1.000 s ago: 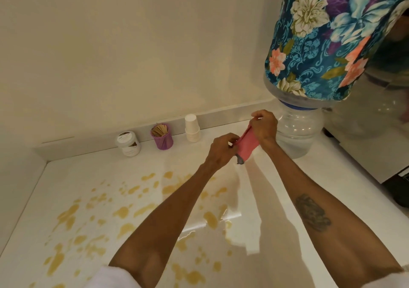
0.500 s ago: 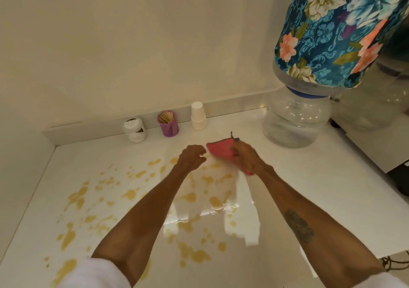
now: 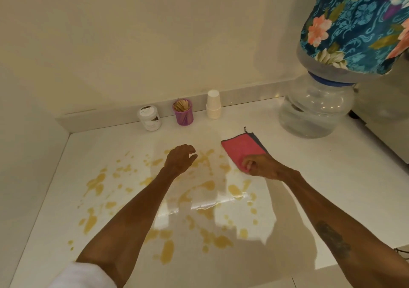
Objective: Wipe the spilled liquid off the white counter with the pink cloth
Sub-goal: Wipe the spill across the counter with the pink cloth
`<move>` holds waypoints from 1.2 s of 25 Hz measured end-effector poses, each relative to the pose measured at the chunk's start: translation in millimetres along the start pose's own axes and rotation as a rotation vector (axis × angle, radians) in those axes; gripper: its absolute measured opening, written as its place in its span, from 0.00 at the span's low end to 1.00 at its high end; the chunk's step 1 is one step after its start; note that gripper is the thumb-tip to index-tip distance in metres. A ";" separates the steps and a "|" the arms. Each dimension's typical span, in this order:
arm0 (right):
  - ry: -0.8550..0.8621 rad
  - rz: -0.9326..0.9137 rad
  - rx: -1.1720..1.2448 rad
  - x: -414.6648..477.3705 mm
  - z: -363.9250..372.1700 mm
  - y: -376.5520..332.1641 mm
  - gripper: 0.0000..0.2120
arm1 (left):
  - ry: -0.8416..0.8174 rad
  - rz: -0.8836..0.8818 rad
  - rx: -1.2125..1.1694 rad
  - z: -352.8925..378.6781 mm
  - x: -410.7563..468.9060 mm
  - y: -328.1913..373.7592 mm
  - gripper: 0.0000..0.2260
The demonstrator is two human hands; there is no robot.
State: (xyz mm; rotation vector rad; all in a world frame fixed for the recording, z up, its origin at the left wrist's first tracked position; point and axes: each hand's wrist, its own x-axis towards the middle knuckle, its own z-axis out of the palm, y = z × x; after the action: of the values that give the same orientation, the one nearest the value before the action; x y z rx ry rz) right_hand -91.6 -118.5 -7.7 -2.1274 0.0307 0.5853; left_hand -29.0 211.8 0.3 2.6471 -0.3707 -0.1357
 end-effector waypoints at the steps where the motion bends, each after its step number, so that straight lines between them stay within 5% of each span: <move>1: -0.001 -0.005 0.039 -2.3 0.3 2.4 0.12 | 0.005 0.011 0.009 -4.3 -5.1 -12.6 0.13; 5: 0.410 -0.113 -0.288 2.5 1.5 3.8 0.10 | -0.030 0.005 0.067 -26.7 -20.3 -64.7 0.14; 7: 0.483 -0.154 -0.419 21.1 9.9 1.1 0.17 | -0.037 -0.014 0.111 -37.0 -27.1 -87.8 0.15; 17: 0.333 -0.058 -0.753 87.2 32.8 40.6 0.42 | 0.012 -0.343 0.159 -88.8 -73.8 -250.2 0.24; 24: 0.420 0.014 -0.737 134.2 54.2 -4.2 0.38 | -0.087 -0.487 0.147 -102.2 -115.9 -315.6 0.25; 30: 0.287 -0.147 -0.860 117.8 92.6 -12.1 0.35 | 0.045 -0.564 0.136 -118.6 -104.9 -321.5 0.28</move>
State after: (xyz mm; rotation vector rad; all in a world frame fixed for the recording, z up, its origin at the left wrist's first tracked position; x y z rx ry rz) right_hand -20.9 -16.4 -92.3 -3.0000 -0.2596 0.1995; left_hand -34.9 568.1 -37.8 2.8112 0.4047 -0.2327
